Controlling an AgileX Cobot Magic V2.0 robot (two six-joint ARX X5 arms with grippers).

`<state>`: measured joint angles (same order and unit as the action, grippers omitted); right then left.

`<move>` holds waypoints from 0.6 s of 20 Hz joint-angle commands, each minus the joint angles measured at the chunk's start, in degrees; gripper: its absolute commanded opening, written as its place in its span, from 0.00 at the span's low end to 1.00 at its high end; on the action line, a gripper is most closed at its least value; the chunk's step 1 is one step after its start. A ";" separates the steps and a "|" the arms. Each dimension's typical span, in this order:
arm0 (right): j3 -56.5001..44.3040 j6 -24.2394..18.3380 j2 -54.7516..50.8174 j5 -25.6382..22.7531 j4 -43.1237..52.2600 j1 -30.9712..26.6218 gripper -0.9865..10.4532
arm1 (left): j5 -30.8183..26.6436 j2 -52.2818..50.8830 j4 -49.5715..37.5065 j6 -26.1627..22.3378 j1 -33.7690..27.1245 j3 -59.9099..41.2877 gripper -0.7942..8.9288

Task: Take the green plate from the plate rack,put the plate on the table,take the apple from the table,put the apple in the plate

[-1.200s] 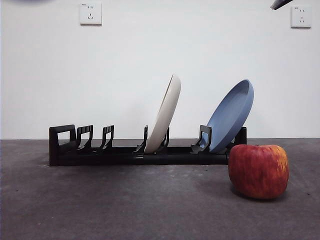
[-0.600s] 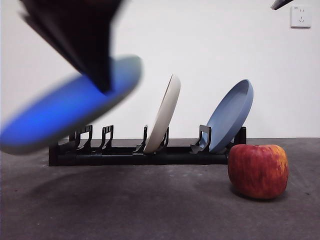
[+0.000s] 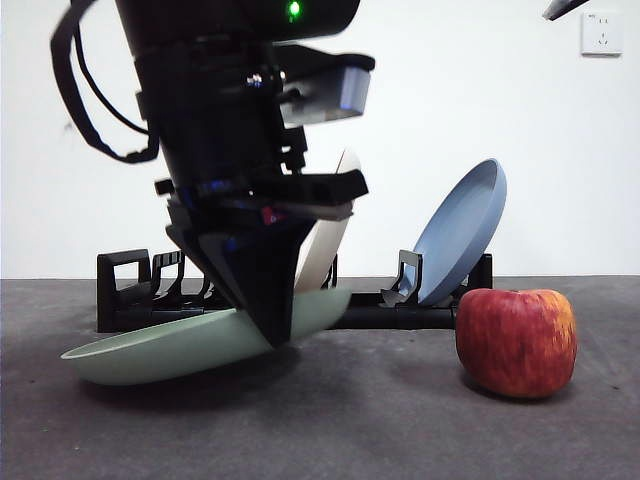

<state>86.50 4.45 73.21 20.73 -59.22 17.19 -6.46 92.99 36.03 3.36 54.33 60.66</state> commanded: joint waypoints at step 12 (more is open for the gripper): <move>0.13 -1.51 0.13 -0.17 -0.09 0.09 0.72 | 9.44 3.23 3.04 1.64 -1.09 -1.33 0.13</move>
<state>86.50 3.40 73.21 20.73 -59.33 17.19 -0.49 94.65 36.93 1.54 53.36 60.75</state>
